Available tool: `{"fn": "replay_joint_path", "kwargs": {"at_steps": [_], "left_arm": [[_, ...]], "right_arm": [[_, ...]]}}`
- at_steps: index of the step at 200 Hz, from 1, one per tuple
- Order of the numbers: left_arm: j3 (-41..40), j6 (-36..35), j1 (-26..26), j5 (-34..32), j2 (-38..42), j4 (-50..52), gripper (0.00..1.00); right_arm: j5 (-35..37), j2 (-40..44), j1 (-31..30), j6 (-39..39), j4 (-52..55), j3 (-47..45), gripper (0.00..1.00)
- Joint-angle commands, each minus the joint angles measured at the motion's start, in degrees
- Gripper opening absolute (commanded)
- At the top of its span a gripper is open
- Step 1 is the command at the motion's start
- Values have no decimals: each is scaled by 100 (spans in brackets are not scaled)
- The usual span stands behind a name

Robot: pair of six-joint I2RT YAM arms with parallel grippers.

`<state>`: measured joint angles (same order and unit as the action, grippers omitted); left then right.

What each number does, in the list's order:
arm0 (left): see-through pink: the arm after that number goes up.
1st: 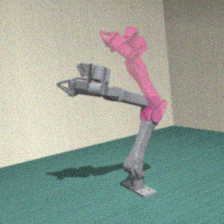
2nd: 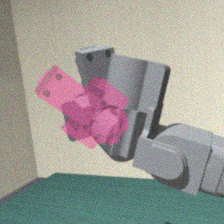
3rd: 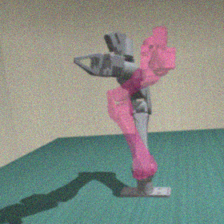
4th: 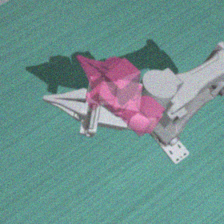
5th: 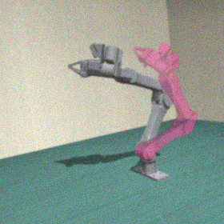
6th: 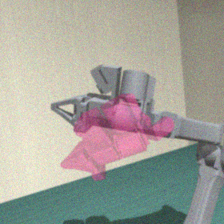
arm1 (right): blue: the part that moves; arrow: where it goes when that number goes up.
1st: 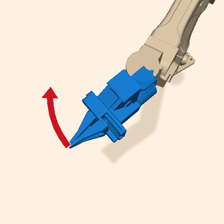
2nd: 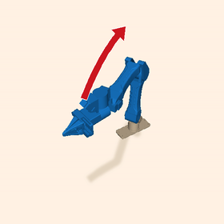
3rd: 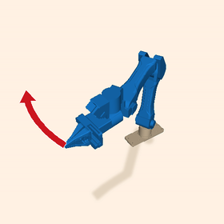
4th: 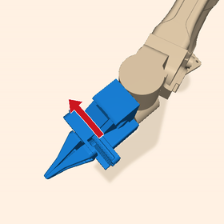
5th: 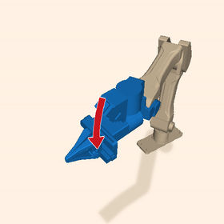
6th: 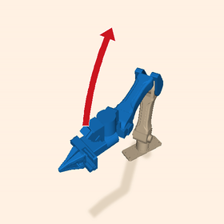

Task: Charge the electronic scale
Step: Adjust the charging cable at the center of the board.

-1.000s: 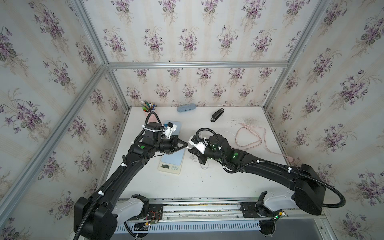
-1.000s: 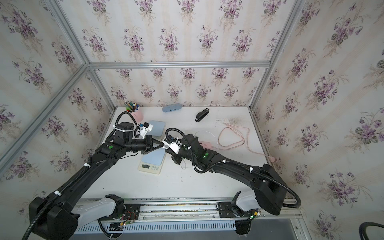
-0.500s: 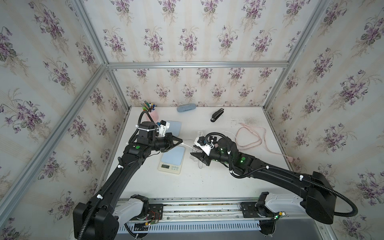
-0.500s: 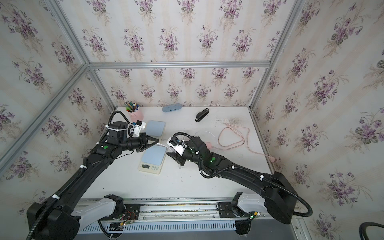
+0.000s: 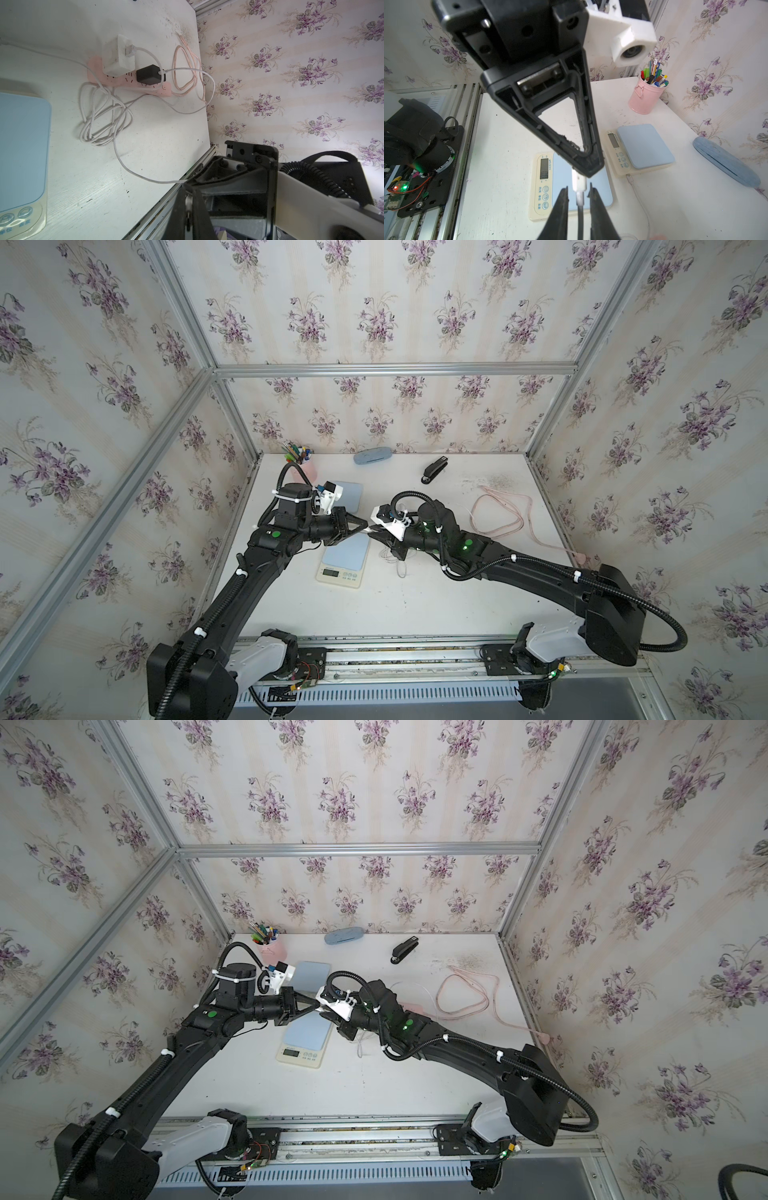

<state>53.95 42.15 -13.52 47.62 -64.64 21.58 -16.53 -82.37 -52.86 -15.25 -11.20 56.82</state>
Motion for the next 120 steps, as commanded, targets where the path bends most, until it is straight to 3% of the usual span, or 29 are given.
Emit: {"fn": "replay_joint_path", "kwargs": {"at_steps": [1, 34, 73, 92, 120], "left_arm": [[-33, -65, 2, 227, -39, -67, 2], [-25, -99, 0, 308, -57, -66, 2], [-52, -110, 3, 328, 4, -65, 1], [-69, -116, -1, 341, 22, -62, 1], [-45, -122, 6, 408, 4, -60, 1]], "right_arm": [[-140, -40, 6, -97, 38, 57, 15], [-201, -112, 3, -131, 176, 143, 4], [-80, -183, 4, -231, 462, 229, 11], [-39, -207, 8, -292, 546, 259, 0], [-101, -318, 8, -310, 718, 446, 0]]}}
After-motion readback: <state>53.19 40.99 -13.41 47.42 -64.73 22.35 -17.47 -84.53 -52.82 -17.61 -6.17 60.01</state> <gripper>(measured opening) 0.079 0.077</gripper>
